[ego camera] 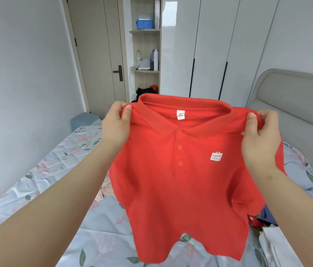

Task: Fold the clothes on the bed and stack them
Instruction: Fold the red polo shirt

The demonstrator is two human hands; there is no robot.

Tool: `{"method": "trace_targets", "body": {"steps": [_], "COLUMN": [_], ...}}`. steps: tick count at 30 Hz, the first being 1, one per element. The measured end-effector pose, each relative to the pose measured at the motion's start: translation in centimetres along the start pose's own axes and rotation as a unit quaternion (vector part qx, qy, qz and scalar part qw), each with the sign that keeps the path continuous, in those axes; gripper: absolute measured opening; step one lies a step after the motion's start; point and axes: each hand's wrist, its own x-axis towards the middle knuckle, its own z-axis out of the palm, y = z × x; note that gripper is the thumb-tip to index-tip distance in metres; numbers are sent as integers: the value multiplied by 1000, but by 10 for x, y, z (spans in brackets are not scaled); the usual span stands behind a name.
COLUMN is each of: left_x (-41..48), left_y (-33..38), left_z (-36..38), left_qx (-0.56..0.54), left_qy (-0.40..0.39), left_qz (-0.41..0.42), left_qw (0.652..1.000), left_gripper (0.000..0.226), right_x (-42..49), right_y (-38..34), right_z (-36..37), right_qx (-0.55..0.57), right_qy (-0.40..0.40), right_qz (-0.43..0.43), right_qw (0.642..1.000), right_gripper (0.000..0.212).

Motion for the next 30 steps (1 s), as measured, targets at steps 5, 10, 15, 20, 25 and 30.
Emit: {"method": "trace_targets", "body": {"steps": [5,10,15,20,25,30], "left_x": [-4,-19,-18,-2,11,21], "left_y": [-20,-88,-162,-231,-288,-330], "left_z": [33,74,123,177,225,266], "left_qx": [45,79,87,108,128,132], "left_qy": [-57,-133,-174,-206,-242,-251], "left_qz": [-23,-110,-186,-231,-263,-296], "left_qw": [997,982,963,945,925,912], "left_gripper": [17,15,15,27,23,18], "right_x": [3,-26,-41,-46,-45,-39], "right_y": [37,103,168,230,280,333], "right_z": [-4,4,35,78,117,146], "right_qx": [-66,-131,-181,-220,-259,-266], "right_qy": [-60,-138,-176,-186,-190,-184], "right_qz": [48,142,208,267,310,344], "right_qw": [995,971,945,920,895,882], "right_gripper": [9,16,19,16,9,15]}}
